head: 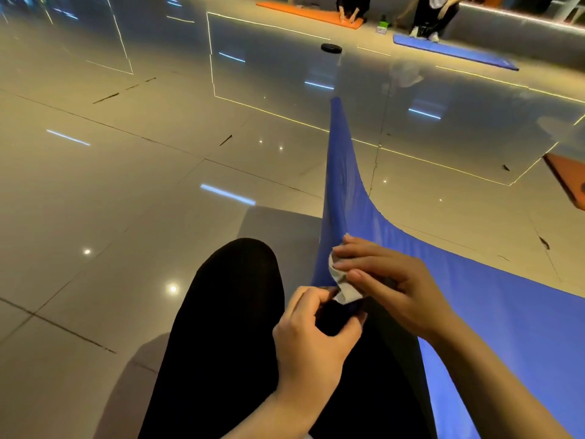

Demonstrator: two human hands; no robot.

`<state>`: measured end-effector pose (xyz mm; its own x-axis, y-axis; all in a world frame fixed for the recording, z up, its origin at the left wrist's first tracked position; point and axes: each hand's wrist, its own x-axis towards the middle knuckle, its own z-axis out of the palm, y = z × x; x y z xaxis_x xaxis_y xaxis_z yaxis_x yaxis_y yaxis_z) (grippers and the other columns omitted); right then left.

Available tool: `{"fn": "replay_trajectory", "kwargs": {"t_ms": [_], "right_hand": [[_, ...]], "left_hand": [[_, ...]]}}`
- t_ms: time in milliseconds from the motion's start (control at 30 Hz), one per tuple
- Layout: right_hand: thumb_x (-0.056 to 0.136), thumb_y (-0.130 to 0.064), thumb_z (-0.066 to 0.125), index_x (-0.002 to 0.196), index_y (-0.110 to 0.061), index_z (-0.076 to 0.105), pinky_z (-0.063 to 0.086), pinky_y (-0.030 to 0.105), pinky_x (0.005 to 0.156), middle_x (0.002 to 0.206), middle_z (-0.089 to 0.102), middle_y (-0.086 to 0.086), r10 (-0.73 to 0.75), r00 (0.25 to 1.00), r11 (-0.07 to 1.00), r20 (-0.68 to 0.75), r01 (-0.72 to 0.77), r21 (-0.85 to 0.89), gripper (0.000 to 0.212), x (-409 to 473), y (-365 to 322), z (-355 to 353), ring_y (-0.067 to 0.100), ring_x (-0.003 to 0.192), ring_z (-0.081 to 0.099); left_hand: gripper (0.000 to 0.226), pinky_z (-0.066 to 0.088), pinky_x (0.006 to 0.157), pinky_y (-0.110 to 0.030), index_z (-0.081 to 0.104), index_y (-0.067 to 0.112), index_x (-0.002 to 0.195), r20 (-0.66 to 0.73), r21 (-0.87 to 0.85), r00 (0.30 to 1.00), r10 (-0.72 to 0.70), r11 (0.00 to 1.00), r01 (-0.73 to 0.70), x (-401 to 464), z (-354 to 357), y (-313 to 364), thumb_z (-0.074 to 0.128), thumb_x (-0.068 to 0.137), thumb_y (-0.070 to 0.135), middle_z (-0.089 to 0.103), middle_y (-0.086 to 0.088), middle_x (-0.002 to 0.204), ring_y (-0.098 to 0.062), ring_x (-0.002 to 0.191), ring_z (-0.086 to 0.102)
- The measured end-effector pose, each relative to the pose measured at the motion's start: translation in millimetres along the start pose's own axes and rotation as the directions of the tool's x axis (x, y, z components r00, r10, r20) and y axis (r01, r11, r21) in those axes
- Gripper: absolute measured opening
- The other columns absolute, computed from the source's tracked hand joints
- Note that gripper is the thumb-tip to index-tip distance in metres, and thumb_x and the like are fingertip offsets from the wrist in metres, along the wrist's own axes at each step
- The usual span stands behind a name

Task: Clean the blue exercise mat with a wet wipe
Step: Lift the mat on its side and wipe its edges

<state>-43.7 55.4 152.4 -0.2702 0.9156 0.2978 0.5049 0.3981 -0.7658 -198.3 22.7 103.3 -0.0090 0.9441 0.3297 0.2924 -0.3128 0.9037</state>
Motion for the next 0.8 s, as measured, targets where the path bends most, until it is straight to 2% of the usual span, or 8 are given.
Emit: {"fn": "replay_trajectory", "kwargs": {"t_ms": [100,233,300,367,433,533,633,800], "right_hand": [[0.096,-0.036,0.057,0.120,-0.032,0.065,0.040,0.018,0.105,0.128,0.060,-0.023,-0.005,1.000,0.994,-0.006,0.005,-0.110,0.026,33.6,15.2,-7.2,-0.001,0.131,0.046],[0.099,-0.029,0.052,0.123,-0.024,0.066,0.039,0.034,0.111,0.129,0.055,-0.018,0.063,0.995,0.963,-0.075,-0.081,-0.258,0.028,92.7,28.8,-18.6,0.002,0.132,0.043],[0.100,-0.027,0.051,0.124,-0.022,0.066,0.036,0.035,0.113,0.131,0.055,-0.016,0.100,0.992,0.952,-0.074,-0.117,-0.284,0.028,104.3,29.2,-13.9,0.005,0.135,0.040],[0.099,-0.025,0.053,0.121,-0.029,0.066,0.036,0.032,0.114,0.131,0.054,-0.019,0.086,0.995,0.967,-0.051,-0.096,-0.234,0.025,94.6,25.1,-4.8,0.002,0.137,0.038],[0.098,-0.025,0.057,0.115,-0.035,0.066,0.037,0.028,0.113,0.132,0.057,-0.019,0.049,0.999,0.995,-0.008,-0.050,-0.091,0.022,66.1,15.9,5.3,0.001,0.138,0.038],[0.093,-0.035,0.058,0.117,-0.028,0.068,0.038,0.025,0.110,0.130,0.063,-0.014,-0.025,1.000,0.998,0.007,0.024,0.055,0.027,15.1,-0.9,22.0,0.008,0.138,0.042],[0.096,-0.040,0.054,0.117,-0.022,0.070,0.039,0.028,0.110,0.129,0.064,-0.012,-0.066,0.997,0.996,-0.039,0.068,0.059,0.031,-5.3,-3.9,25.1,0.013,0.137,0.045],[0.096,-0.042,0.050,0.114,-0.024,0.070,0.044,0.022,0.104,0.122,0.066,-0.015,-0.102,0.995,0.986,-0.018,0.099,-0.134,0.032,27.5,1.0,11.0,0.002,0.133,0.046]], "left_hand": [[0.027,0.051,0.067,-0.012,0.063,0.031,0.088,-0.010,0.021,1.000,0.004,1.000,-0.004,0.3,-4.6,-1.0,0.066,0.069,0.050,0.061,0.020,0.085,0.001,0.080,0.062],[0.032,0.052,0.068,-0.011,0.066,0.027,0.090,0.032,0.008,0.999,-0.019,1.000,0.019,-2.1,-14.8,0.0,0.064,0.068,0.049,0.063,0.018,0.087,0.001,0.082,0.064],[0.032,0.052,0.067,-0.012,0.064,0.029,0.091,0.044,-0.005,0.998,-0.050,0.999,0.051,-2.3,-21.4,-1.5,0.063,0.067,0.051,0.064,0.017,0.087,0.000,0.082,0.065],[0.030,0.054,0.068,-0.013,0.063,0.033,0.091,0.050,-0.024,0.996,-0.073,0.997,0.075,-2.9,-28.7,-3.4,0.066,0.067,0.051,0.065,0.017,0.087,-0.002,0.082,0.066],[0.027,0.056,0.071,-0.020,0.065,0.032,0.091,0.051,-0.041,0.993,-0.106,0.993,0.108,-2.4,-33.2,-4.9,0.073,0.069,0.043,0.067,0.016,0.088,-0.005,0.083,0.067],[0.025,0.058,0.073,-0.029,0.067,0.033,0.090,0.034,-0.070,0.989,-0.145,0.987,0.147,-0.3,-31.6,-5.7,0.080,0.069,0.031,0.069,0.014,0.088,-0.006,0.082,0.069],[0.025,0.058,0.071,-0.026,0.063,0.035,0.087,0.042,-0.044,0.995,-0.095,0.994,0.097,-2.0,-24.6,-0.2,0.070,0.066,0.046,0.068,0.016,0.088,-0.003,0.082,0.068],[0.026,0.057,0.068,-0.021,0.066,0.030,0.086,0.055,-0.038,0.998,-0.041,0.998,0.043,-4.2,-22.9,4.0,0.069,0.066,0.046,0.068,0.015,0.086,-0.003,0.079,0.068]]}}
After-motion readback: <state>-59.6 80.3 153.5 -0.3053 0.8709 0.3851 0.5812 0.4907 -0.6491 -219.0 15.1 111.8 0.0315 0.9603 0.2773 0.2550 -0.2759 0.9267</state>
